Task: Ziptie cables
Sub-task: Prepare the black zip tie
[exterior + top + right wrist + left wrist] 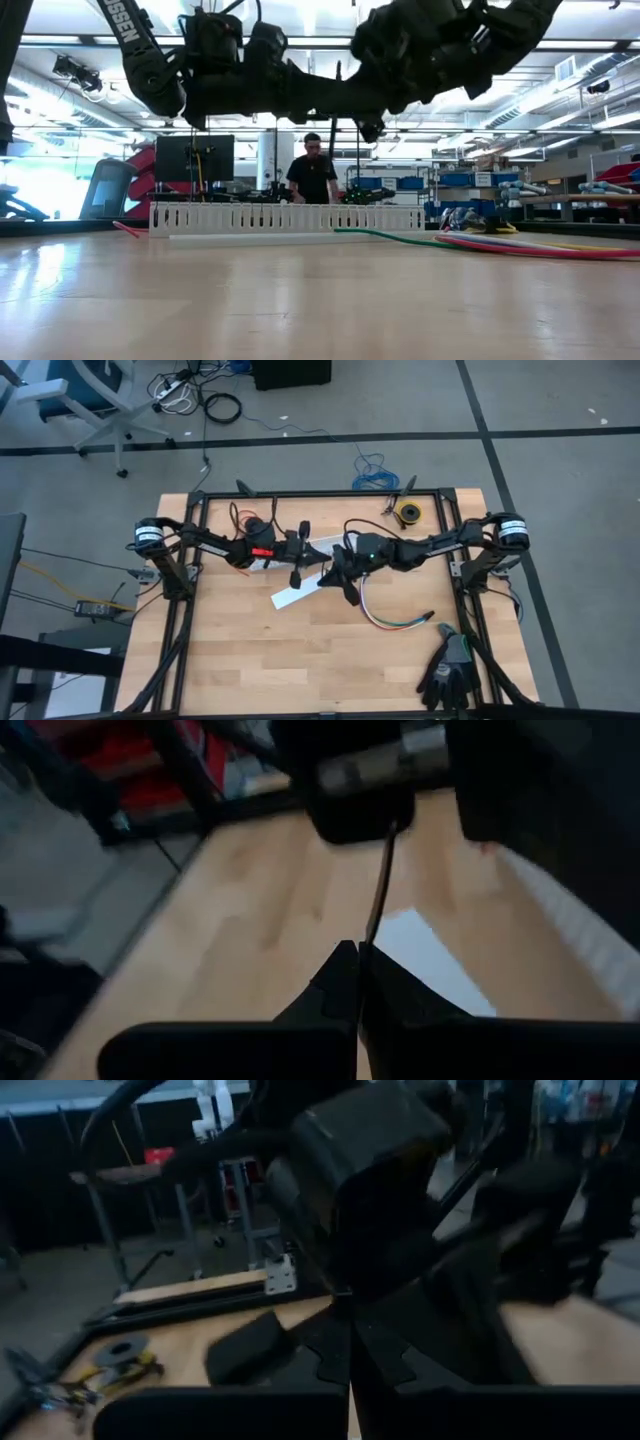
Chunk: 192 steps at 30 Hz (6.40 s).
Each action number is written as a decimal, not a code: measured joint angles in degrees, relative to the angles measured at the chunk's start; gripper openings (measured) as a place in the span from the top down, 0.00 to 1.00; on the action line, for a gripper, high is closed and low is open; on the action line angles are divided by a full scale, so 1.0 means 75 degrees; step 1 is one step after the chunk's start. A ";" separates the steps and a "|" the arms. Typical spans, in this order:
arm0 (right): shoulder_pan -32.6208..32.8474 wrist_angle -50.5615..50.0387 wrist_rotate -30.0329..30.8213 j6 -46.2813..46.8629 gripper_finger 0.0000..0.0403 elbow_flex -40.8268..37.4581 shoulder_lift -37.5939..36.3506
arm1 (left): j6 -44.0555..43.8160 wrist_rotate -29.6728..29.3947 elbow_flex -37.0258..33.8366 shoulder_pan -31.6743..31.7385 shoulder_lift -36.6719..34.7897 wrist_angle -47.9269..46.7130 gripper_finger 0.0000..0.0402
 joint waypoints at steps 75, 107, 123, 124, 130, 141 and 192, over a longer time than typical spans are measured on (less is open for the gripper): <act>0.0648 0.3707 -0.0280 0.3145 1.00 -0.0645 0.1083 | 0.4533 -0.2479 -0.0277 -0.1612 -0.0874 -0.1060 0.99; 0.0261 0.3704 -0.0694 0.3492 1.00 -0.0645 0.1071 | 0.4955 -0.2847 -0.0207 -0.1723 -0.0874 -0.1634 0.99; -0.0048 0.3681 -0.0549 0.3439 1.00 -0.0653 0.1074 | 0.4905 -0.3255 -0.0189 -0.2154 -0.0895 -0.2099 0.99; -0.0056 0.3681 -0.0528 0.3394 1.00 -0.0655 0.1074 | 0.4891 -0.3348 -0.0189 -0.2167 -0.0895 -0.2105 0.99; -0.0063 0.3690 -0.0640 0.3247 0.99 -0.0656 0.1074 | 0.4860 -0.3383 -0.0189 -0.2189 -0.0895 -0.2112 0.99; -0.0393 0.3752 -0.0823 0.3139 0.84 -0.0656 0.1074 | 0.4493 -0.4348 -0.0242 -0.2324 -0.0897 -0.2109 0.99; -0.1560 0.4170 -0.3222 0.3547 0.80 -0.1566 0.1049 | 0.3932 -0.5305 -0.0268 -0.2373 -0.1122 -0.2975 0.99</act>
